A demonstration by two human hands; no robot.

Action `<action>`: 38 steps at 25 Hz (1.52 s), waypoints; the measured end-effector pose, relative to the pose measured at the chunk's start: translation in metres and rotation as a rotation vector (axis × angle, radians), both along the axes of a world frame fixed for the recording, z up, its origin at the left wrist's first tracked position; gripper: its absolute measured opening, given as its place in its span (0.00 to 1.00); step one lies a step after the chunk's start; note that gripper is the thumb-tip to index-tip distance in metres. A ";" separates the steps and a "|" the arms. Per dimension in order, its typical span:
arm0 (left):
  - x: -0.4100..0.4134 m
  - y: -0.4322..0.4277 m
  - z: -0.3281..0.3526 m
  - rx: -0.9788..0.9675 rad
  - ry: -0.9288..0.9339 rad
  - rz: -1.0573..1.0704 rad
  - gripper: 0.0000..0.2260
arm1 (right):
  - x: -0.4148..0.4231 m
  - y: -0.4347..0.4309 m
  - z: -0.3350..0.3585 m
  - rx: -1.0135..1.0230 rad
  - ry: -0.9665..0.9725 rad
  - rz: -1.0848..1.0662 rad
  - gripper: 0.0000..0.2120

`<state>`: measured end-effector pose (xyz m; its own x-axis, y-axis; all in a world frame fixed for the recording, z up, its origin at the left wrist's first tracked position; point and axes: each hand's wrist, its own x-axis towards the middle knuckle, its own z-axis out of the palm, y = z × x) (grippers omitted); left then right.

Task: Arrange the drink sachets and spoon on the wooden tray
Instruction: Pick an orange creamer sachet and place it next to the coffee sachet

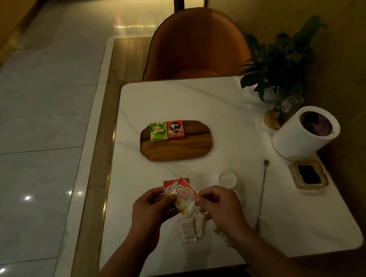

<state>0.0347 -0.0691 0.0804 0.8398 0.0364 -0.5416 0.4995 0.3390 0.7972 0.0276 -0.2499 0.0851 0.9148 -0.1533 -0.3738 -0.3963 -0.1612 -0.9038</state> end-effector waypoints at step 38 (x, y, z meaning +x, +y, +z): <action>0.008 0.001 -0.036 0.073 0.138 -0.043 0.07 | -0.023 -0.077 -0.097 -0.881 0.247 0.306 0.11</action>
<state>0.0430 -0.0678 0.0448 0.7593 0.0453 -0.6492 0.6189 0.2582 0.7419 0.0042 -0.3270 -0.0123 0.8728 -0.2391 -0.4255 -0.3874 -0.8697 -0.3060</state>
